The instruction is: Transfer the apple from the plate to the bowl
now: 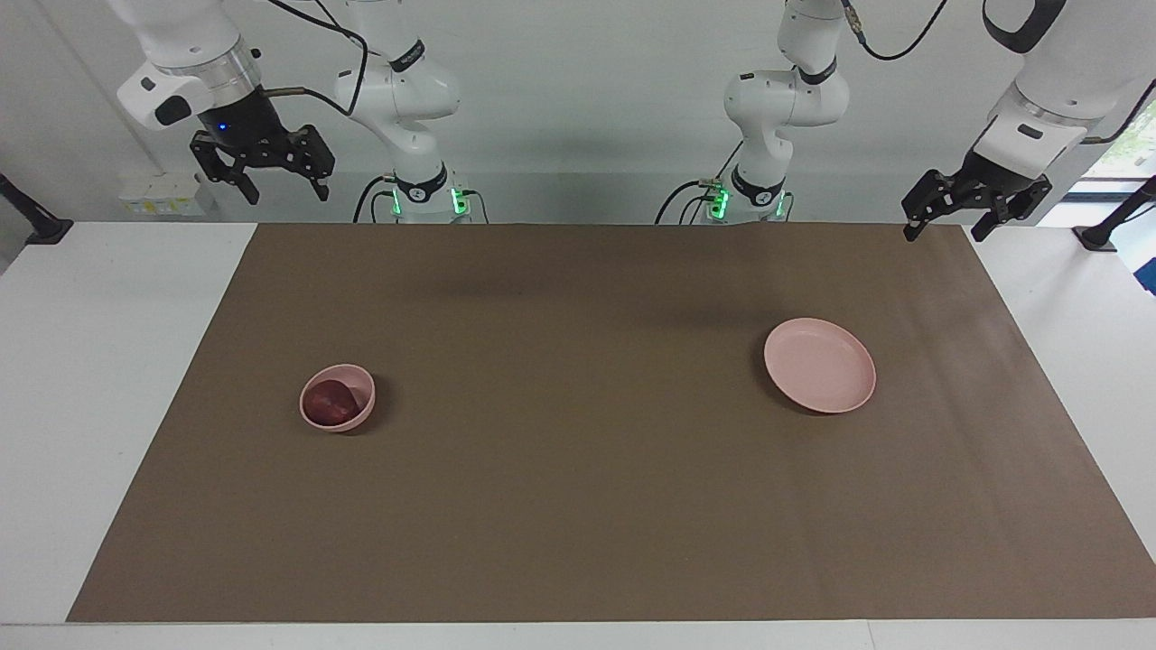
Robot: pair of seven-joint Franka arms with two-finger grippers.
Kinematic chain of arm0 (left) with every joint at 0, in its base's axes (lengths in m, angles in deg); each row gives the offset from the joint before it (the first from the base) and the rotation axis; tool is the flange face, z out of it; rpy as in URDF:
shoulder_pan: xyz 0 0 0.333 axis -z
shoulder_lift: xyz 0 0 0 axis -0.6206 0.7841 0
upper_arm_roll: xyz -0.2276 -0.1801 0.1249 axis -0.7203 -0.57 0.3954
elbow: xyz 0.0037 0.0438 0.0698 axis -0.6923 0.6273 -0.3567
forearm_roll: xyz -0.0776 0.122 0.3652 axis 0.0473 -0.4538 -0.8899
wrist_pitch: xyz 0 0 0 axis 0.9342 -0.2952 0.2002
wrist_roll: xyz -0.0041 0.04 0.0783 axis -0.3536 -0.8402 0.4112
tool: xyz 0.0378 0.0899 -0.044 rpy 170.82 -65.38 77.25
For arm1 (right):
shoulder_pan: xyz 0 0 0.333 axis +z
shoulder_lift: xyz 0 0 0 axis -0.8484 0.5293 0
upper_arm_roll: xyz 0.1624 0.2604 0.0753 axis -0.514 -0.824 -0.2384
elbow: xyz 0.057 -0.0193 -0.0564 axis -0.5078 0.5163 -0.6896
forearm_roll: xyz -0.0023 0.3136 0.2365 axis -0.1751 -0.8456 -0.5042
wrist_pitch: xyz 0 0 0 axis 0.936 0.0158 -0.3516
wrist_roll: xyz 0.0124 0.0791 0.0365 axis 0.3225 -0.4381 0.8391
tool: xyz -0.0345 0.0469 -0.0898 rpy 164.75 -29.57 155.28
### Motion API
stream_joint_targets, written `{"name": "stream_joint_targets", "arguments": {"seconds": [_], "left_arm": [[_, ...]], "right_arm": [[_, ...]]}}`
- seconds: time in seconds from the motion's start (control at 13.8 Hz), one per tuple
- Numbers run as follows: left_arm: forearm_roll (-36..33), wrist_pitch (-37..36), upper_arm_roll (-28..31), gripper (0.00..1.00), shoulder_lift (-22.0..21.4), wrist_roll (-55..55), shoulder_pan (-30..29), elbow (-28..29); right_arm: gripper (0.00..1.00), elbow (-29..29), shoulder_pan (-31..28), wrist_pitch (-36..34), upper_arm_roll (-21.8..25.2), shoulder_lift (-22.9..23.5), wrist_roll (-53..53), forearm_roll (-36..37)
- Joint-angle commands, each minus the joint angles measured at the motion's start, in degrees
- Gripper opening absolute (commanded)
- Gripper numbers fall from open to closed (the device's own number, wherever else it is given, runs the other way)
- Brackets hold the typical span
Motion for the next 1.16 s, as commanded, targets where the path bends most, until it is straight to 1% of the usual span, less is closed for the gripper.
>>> {"name": "stream_joint_targets", "arguments": {"seconds": [0.0,0.29,0.43,1.08], "left_arm": [[-0.69,-0.56,0.33,1.00,-0.58,-0.68,0.90,0.10],[-0.69,-0.73,0.42,1.00,-0.67,-0.24,0.55,0.10],[-0.69,-0.73,0.42,1.00,-0.58,-0.07,0.55,0.10],[-0.69,-0.47,0.42,1.00,-0.58,-0.42,0.20,0.10]], "right_arm": [[1.00,0.01,-0.69,0.66,-0.38,-0.03,-0.33,-0.57],[1.00,0.18,-0.69,0.66,-0.29,-0.12,0.10,0.30],[1.00,0.45,0.10,1.62,-0.82,-0.38,0.20,4.59],[1.00,0.45,-0.51,1.02,-0.73,-0.47,0.19,2.51]]}}
